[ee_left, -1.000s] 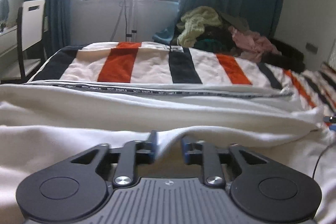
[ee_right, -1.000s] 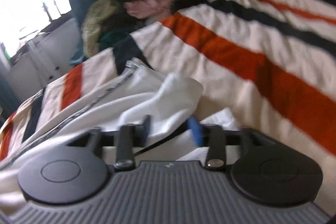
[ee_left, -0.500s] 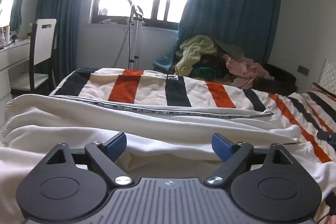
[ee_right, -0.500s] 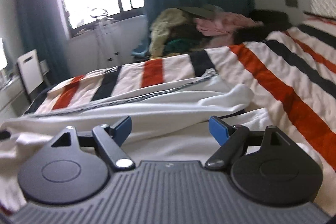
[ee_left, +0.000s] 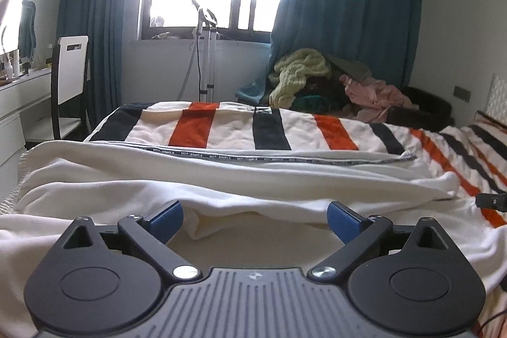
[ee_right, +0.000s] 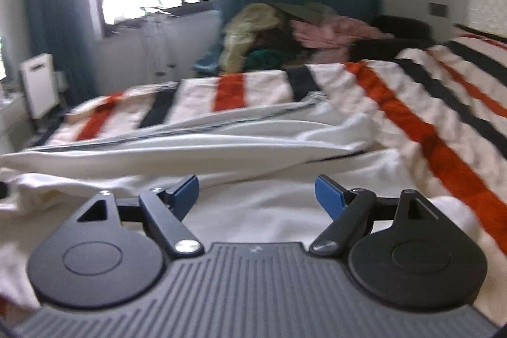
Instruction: Fold clothes
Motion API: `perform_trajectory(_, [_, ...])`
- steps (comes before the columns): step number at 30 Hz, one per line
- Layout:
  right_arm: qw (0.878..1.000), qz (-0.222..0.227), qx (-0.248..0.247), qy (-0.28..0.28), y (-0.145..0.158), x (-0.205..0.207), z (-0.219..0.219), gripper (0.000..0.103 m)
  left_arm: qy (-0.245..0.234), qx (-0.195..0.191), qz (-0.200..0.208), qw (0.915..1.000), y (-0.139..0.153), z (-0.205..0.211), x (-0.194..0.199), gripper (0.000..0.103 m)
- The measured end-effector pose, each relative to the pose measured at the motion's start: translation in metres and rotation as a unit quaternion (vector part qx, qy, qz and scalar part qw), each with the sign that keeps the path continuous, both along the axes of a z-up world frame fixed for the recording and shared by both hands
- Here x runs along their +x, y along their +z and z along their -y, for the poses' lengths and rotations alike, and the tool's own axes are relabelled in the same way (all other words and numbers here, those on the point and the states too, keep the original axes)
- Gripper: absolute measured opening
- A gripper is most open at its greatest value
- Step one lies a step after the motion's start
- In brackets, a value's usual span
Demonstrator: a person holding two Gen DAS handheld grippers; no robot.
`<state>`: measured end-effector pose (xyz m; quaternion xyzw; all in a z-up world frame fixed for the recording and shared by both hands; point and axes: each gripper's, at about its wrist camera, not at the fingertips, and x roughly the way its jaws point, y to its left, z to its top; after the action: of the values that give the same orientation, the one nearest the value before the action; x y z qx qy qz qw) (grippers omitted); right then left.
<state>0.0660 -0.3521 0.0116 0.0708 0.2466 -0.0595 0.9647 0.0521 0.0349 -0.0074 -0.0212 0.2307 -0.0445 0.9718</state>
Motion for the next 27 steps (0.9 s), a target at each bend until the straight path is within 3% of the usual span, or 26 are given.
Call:
perform_trajectory(12, [0.990,-0.043,0.018,-0.131,-0.019,0.005,0.038,0.082,0.005,0.008,-0.014,0.9999,-0.005,0.001,0.006,0.100])
perform_trajectory(16, [0.980,-0.046,0.050,-0.189,-0.025,0.002,0.058,0.082,0.007,0.009,-0.016,0.9998,-0.006,0.000,0.007,0.100])
perform_trajectory(19, [0.954,-0.034,0.113,-0.275,-0.032,-0.010,0.088,0.082,0.011,0.008,-0.019,0.9997,-0.007,-0.002,0.008,0.100])
perform_trajectory(23, [0.905,-0.042,0.171,-0.388,-0.049,-0.028,0.121,0.082,0.018,0.006,-0.025,0.9995,-0.008,-0.003,0.010,0.100])
perform_trajectory(27, [0.874,-0.062,0.236,-0.421,-0.069,-0.033,0.134,0.082,0.026,0.006,-0.029,0.9992,-0.009,-0.005,0.010,0.100])
